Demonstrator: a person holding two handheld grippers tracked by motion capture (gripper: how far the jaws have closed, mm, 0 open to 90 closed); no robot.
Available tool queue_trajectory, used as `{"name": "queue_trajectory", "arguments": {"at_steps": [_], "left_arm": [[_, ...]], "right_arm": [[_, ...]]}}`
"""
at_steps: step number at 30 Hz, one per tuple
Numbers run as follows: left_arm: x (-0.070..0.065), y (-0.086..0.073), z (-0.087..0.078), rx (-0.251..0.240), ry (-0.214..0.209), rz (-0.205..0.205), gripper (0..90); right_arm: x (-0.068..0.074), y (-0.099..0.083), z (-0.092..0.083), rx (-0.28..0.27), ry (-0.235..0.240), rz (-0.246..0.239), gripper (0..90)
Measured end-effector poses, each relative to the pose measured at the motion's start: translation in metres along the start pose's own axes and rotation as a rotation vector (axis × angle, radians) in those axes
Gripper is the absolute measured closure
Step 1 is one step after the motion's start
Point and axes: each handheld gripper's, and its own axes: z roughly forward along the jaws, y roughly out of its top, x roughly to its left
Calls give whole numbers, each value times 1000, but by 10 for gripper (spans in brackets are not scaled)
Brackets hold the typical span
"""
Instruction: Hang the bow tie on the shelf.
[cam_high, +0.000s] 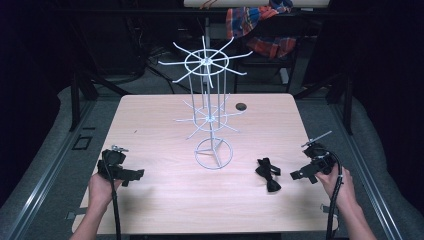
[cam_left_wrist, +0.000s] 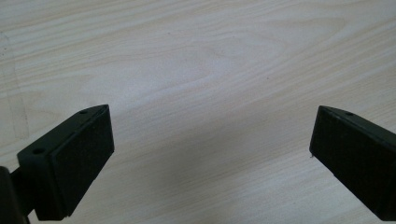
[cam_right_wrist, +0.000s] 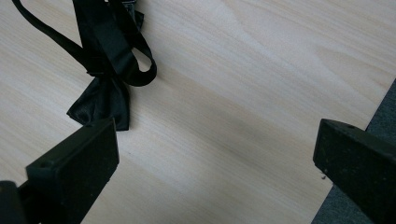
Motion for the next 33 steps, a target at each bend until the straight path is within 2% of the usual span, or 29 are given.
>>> {"name": "queue_trajectory", "arguments": {"at_steps": [6,10,12,13,17,18,20,23,24,25,33], "left_arm": [[0,0,0,-5,-5,1,0],[1,0,0,-2,-6,1,0],[1,0,0,-2,-8,0,0],[1,0,0,-1,-8,2,0],[3,-1,0,-10,-8,0,0],[3,-1,-1,-9,-8,-1,0],[3,-1,0,-5,-6,-2,0],[2,0,1,1,-9,2,0],[1,0,0,-1,-7,2,0],[1,0,0,-3,-5,6,0],[3,1,3,6,-3,7,0]], "right_arm": [[0,0,-1,-1,0,-3,0],[2,1,-2,-8,17,-5,0],[4,2,-1,-20,10,-1,0],[4,3,-2,-6,-2,-13,2],[7,6,-5,-16,11,-11,4],[9,5,-4,-39,17,-2,5],[10,7,-6,-30,25,-20,15],[13,7,-8,-42,33,-32,36],[15,7,-8,-66,41,-16,46],[14,8,-9,-51,49,-37,56],[24,12,-11,-80,91,-56,77]]}}
